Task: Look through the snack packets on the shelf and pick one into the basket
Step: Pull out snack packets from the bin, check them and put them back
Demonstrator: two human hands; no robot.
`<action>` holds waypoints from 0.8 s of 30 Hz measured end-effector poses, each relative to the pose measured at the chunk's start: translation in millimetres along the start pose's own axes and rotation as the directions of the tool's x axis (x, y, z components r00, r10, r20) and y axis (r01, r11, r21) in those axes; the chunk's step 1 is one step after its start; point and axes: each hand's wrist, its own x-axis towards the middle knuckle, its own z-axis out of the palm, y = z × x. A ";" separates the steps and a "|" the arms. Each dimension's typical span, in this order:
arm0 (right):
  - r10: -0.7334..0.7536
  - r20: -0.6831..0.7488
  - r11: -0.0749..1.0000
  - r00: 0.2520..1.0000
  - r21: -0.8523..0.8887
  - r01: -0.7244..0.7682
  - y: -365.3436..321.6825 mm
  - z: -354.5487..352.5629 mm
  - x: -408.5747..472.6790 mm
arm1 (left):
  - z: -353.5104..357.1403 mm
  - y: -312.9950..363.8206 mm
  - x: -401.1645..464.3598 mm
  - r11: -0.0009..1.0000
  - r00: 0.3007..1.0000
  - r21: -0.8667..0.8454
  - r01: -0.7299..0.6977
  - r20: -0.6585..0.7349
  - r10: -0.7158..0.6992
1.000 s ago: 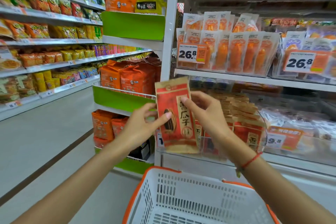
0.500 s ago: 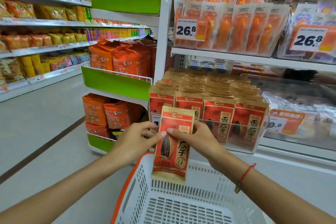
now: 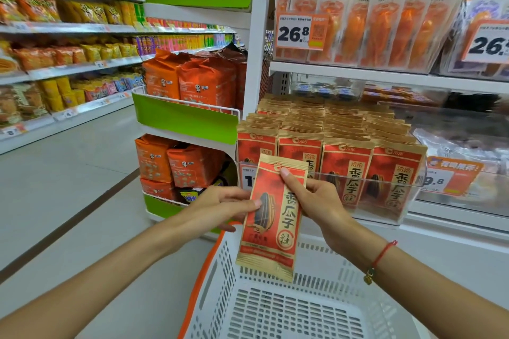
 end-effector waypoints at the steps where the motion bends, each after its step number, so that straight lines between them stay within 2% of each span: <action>1: -0.003 0.001 1.000 1.000 -0.004 0.003 0.0 -0.3 -0.2 | 0.8 -0.4 -1.0 1.000 1.000 -0.011 0.001 0.010 -0.001; 5: -0.001 0.050 0.999 0.999 -0.053 0.003 -0.2 -5.2 -2.1 | 4.1 -3.2 -3.4 0.998 1.000 -0.059 -0.011 -0.006 0.010; 9: 0.001 0.154 0.995 0.988 -0.097 0.014 -0.3 -11.3 -3.5 | 4.9 1.0 -3.3 0.983 0.994 -0.171 -0.062 -0.104 0.044; 12: -0.069 0.199 0.978 0.978 -0.180 0.106 -0.8 -15.7 -4.2 | 3.3 5.3 -1.2 0.965 0.969 -0.230 -0.123 -0.236 0.068; 14: -0.108 0.228 0.959 0.968 -0.232 0.161 -2.5 -20.1 -2.9 | 4.8 6.0 -0.2 0.958 0.959 -0.246 -0.146 -0.271 0.077; 20: -0.072 0.380 0.977 0.922 -0.161 0.142 -6.2 -42.2 4.5 | 8.4 5.9 5.1 0.955 0.960 -0.256 -0.151 -0.268 0.080; 24: -0.072 0.381 0.976 0.922 -0.163 0.143 -5.5 -47.6 7.5 | 10.1 4.6 8.0 0.959 0.964 -0.228 -0.169 -0.241 0.112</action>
